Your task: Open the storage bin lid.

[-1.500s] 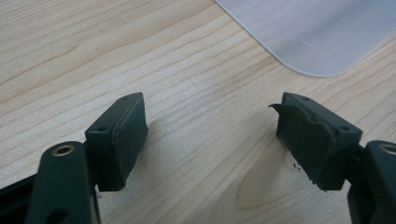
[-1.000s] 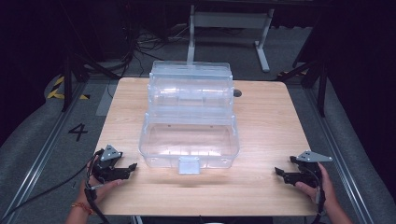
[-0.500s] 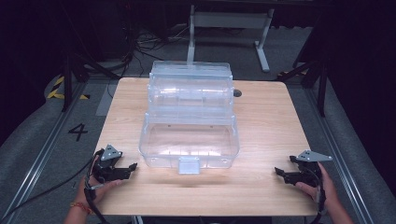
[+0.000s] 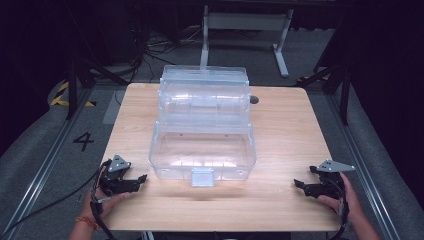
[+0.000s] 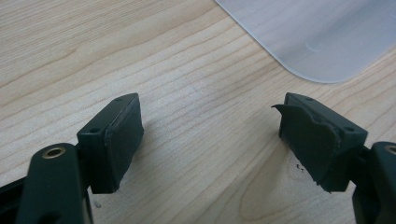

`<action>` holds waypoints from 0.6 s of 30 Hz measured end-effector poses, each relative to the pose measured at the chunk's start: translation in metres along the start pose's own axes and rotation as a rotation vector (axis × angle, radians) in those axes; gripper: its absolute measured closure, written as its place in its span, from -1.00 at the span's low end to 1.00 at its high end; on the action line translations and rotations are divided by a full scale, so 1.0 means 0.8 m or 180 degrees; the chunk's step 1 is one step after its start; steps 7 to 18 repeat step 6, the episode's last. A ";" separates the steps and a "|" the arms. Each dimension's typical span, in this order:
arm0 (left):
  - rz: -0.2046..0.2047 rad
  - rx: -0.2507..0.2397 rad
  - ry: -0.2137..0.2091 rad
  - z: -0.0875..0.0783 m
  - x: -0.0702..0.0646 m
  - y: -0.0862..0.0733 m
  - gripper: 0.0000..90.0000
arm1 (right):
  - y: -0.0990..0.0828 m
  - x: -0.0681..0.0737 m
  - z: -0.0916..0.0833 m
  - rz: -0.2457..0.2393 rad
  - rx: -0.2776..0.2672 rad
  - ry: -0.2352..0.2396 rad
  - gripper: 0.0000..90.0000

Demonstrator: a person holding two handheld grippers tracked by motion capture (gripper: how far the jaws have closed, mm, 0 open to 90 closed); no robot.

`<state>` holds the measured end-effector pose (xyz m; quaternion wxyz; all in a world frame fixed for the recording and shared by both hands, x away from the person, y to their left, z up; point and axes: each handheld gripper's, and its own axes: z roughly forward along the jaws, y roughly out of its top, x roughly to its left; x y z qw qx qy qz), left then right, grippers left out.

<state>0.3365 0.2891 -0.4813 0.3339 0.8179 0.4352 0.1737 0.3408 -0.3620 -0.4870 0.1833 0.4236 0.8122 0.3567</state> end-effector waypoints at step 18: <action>-0.0022 0.0009 0.0011 0.000 -0.001 0.000 -0.51 | 0.001 -0.001 0.001 -0.0004 0.0006 0.0007 -0.74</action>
